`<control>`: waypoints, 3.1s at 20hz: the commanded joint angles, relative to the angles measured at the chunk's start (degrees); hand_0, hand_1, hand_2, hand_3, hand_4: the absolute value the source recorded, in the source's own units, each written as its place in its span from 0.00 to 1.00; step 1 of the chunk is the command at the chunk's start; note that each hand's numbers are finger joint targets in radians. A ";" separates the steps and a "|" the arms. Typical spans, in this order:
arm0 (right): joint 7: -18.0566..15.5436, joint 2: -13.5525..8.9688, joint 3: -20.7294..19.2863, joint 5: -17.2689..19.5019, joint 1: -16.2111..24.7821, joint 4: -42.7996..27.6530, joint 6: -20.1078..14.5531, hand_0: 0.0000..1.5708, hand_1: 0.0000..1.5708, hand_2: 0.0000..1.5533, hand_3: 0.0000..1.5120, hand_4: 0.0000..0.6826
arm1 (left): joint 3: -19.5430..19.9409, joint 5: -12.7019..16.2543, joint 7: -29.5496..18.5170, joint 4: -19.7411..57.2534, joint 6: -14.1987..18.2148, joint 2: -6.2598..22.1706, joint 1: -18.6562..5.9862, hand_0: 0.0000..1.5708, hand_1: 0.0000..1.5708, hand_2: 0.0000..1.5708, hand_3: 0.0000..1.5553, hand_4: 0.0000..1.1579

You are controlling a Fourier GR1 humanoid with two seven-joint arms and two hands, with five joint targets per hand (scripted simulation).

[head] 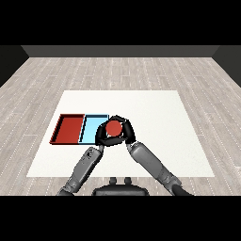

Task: Pick the red can and put it in the red box

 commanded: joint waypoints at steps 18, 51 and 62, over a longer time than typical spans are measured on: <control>5.66 -0.73 -10.86 0.87 -1.97 -1.79 8.15 0.00 0.00 0.00 0.00 0.00 | 2.36 -1.87 -3.59 -3.71 -1.65 0.38 0.15 1.00 1.00 1.00 0.96 0.98; -14.27 -9.09 -30.17 -11.47 34.41 -9.05 15.50 0.00 0.00 0.00 0.00 0.00 | 31.58 -4.35 -13.84 40.17 -12.10 25.17 -4.64 1.00 1.00 1.00 0.96 0.89; -13.95 -9.72 -32.89 -10.22 32.57 -4.86 13.55 0.00 0.00 0.00 0.00 0.00 | 27.26 -13.82 -5.22 69.45 -3.99 19.96 -19.43 0.32 0.32 0.37 0.23 0.56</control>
